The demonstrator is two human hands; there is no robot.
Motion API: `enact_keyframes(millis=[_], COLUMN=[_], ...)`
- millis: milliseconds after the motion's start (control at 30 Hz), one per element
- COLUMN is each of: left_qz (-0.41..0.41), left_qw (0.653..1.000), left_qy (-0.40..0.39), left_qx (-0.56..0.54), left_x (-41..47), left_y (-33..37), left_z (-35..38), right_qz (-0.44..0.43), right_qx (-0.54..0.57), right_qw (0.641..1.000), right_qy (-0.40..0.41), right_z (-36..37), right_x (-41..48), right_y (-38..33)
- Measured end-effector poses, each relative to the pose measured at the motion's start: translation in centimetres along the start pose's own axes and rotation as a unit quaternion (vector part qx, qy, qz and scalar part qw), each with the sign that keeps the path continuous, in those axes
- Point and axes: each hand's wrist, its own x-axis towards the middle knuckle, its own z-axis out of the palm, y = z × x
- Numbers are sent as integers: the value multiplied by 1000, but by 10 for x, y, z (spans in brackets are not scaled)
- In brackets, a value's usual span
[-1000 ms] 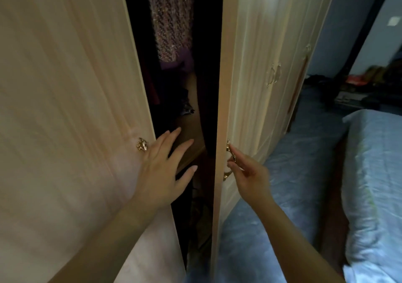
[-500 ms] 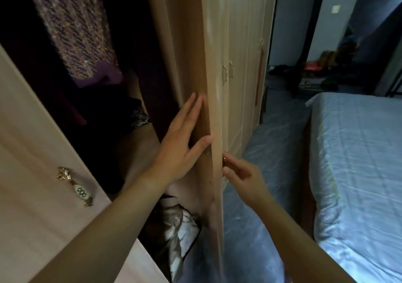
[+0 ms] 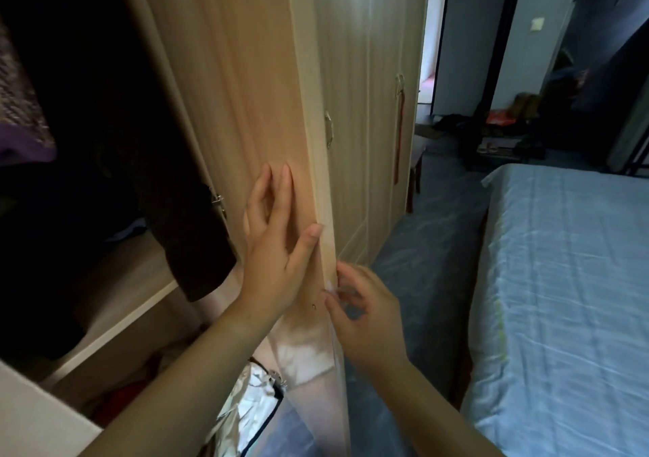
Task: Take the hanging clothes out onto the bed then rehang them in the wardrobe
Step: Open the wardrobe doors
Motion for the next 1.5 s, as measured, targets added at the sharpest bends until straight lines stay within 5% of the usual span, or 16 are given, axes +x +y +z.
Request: enact_keyframes(millis=[267,767,1167,1500], left_qz=[13,118,6,-226], left_qw=[986,969,974,894], left_qy=[-50,82,-50,-206], left_qx=[159,201,222,329], left_x=[44,101,58,-106], left_y=[-2,-57,-22,-47], left_z=[55,123,98,30], right_qz=[-6,-82,-14,93], right_qx=[2,-146,-165,-219], right_qw=[999,985,986,950], right_qy=[32,31,-29,-204], right_z=[-57,-86,-86,-54], right_x=[55,113,90,-35], right_y=[57,114,89,92])
